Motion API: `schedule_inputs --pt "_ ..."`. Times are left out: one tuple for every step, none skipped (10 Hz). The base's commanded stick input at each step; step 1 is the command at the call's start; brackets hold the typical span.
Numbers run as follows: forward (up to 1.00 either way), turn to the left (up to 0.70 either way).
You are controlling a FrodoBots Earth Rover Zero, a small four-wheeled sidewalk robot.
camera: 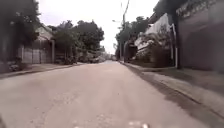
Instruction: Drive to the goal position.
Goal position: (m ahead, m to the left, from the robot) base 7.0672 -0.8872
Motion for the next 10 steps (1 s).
schedule_inputs --pt "0.7 0.0" --pt "0.7 0.0" --pt "0.7 0.0" --pt "0.7 0.0" --pt "0.7 0.0" --pt "0.7 0.0" --pt "0.7 0.0" --pt "0.7 0.0" --pt "0.7 0.0" --pt "0.7 0.0"
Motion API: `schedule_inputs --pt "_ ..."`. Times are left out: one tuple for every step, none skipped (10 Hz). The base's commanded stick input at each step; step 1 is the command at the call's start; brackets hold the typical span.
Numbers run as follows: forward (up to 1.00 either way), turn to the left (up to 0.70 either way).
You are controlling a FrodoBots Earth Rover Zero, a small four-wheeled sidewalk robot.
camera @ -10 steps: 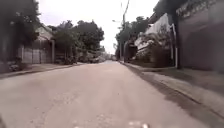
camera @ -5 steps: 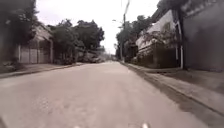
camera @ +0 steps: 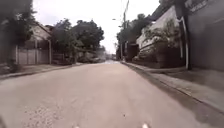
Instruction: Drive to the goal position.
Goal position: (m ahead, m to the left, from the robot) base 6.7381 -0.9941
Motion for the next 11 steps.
schedule_inputs --pt "0.7 0.0" --pt "0.7 0.0" --pt "0.7 0.0" --pt "0.7 0.0" --pt "0.7 0.0" --pt "0.7 0.0" --pt "0.7 -0.05" --pt "0.7 -0.17" --pt "0.7 -0.26" --pt "0.7 -0.31" --pt "0.7 -0.32"
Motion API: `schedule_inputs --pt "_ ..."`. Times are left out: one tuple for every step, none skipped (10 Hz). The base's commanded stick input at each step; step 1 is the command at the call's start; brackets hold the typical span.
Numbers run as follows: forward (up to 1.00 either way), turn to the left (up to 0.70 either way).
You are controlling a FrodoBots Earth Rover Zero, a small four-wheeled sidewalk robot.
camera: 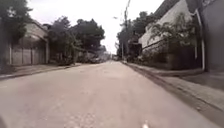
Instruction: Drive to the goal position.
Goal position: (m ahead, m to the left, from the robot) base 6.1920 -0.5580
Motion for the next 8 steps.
schedule_inputs --pt "0.7 0.0" --pt "0.7 0.0" --pt "0.7 0.0" --pt "0.7 0.0" --pt "0.7 0.0" --pt "0.7 0.0" --pt "0.7 0.0" --pt "0.7 0.0"
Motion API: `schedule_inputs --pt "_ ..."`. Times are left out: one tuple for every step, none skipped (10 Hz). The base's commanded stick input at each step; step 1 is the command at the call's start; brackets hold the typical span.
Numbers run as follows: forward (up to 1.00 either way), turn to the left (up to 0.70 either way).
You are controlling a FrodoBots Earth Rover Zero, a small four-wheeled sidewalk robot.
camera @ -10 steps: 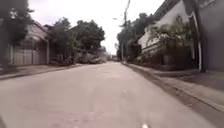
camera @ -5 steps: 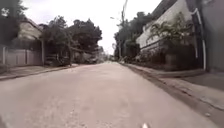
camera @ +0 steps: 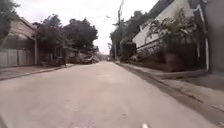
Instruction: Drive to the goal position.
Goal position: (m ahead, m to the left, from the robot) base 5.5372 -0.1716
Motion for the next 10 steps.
schedule_inputs --pt "0.7 0.0" --pt "0.7 0.0" --pt "0.7 0.0" --pt "0.7 0.0" --pt "0.7 0.0" --pt "0.7 0.0" --pt "0.7 0.0" --pt "0.7 0.0" --pt "0.7 0.0" --pt "0.7 0.0"
